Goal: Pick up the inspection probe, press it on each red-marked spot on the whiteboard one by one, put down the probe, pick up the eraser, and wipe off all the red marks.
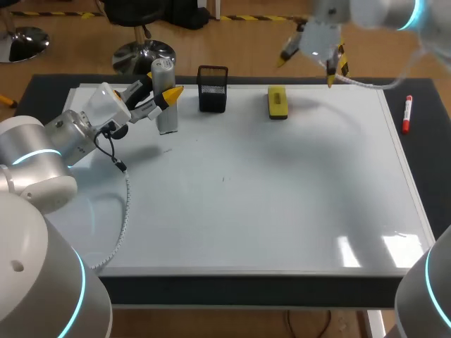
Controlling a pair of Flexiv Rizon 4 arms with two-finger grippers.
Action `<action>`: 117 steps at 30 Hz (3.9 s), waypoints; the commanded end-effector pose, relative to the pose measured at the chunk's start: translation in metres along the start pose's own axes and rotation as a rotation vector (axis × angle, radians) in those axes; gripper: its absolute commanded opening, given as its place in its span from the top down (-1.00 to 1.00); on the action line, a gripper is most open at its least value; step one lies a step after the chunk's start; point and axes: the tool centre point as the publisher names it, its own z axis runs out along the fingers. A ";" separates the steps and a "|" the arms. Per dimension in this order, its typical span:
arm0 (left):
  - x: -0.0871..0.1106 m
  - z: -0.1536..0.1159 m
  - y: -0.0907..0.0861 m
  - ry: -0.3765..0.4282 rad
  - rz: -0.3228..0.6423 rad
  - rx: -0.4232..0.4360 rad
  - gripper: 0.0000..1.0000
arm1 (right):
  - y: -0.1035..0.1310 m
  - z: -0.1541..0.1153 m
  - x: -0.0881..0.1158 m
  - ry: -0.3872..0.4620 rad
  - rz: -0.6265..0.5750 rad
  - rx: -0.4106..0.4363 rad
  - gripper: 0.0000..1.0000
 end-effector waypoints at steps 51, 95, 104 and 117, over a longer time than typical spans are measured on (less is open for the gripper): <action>-0.001 0.000 0.000 0.003 -0.001 0.002 1.00 | 0.008 -0.165 0.126 -0.503 0.480 0.091 -1.00; -0.007 0.064 -0.019 0.119 0.029 0.015 1.00 | 0.006 -0.163 0.127 -0.516 0.474 0.090 -1.00; -0.014 0.104 -0.023 0.198 0.018 0.052 1.00 | 0.006 -0.163 0.127 -0.516 0.474 0.090 -1.00; -0.030 0.145 -0.010 0.317 -0.012 0.125 1.00 | 0.006 -0.163 0.127 -0.516 0.474 0.090 -1.00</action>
